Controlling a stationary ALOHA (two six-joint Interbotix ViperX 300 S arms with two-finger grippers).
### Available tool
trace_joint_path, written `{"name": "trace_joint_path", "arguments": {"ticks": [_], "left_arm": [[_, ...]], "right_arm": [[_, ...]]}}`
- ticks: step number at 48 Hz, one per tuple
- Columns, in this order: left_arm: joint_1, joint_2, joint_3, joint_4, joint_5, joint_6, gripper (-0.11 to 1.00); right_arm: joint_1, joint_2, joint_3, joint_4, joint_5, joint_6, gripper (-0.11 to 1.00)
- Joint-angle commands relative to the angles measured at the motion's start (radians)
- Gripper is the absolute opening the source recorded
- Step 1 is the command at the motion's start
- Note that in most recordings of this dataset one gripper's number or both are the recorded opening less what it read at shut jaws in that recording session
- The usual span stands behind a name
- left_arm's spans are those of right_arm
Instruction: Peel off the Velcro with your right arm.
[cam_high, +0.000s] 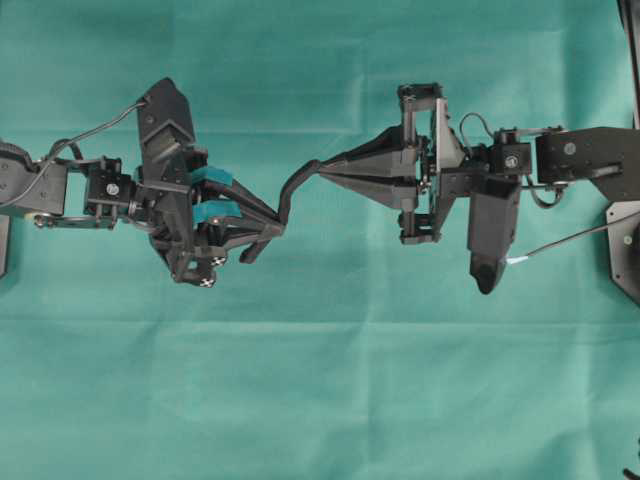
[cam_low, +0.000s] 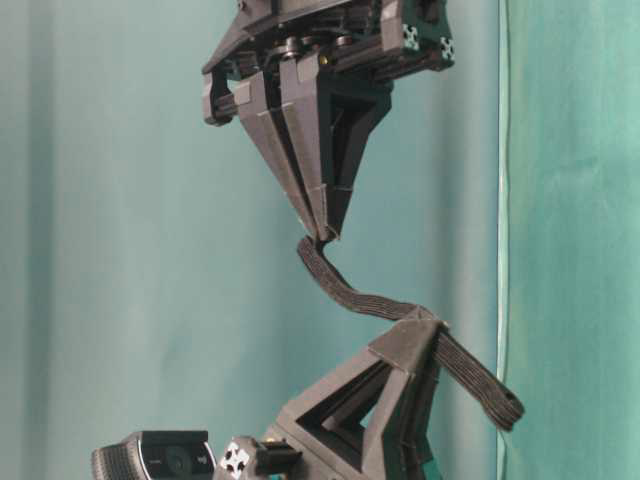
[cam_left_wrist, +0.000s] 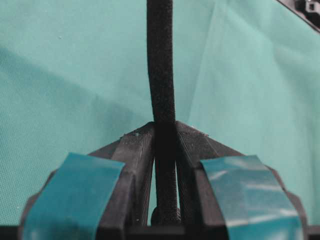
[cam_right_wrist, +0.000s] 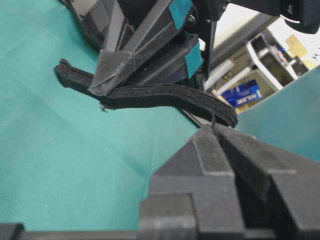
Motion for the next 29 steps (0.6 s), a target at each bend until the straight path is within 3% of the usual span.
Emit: {"name": "trace_joint_path", "arguments": {"ticks": [1, 29], "left_arm": [[0.003, -0.011, -0.021, -0.002, -0.011, 0.002, 0.10], [0.005, -0.011, -0.023, -0.002, -0.011, 0.002, 0.10]], "right_arm": [[0.018, 0.002, -0.015, -0.002, -0.005, 0.003, -0.09], [0.034, 0.066, -0.066, -0.002, -0.005, 0.006, -0.09]]}}
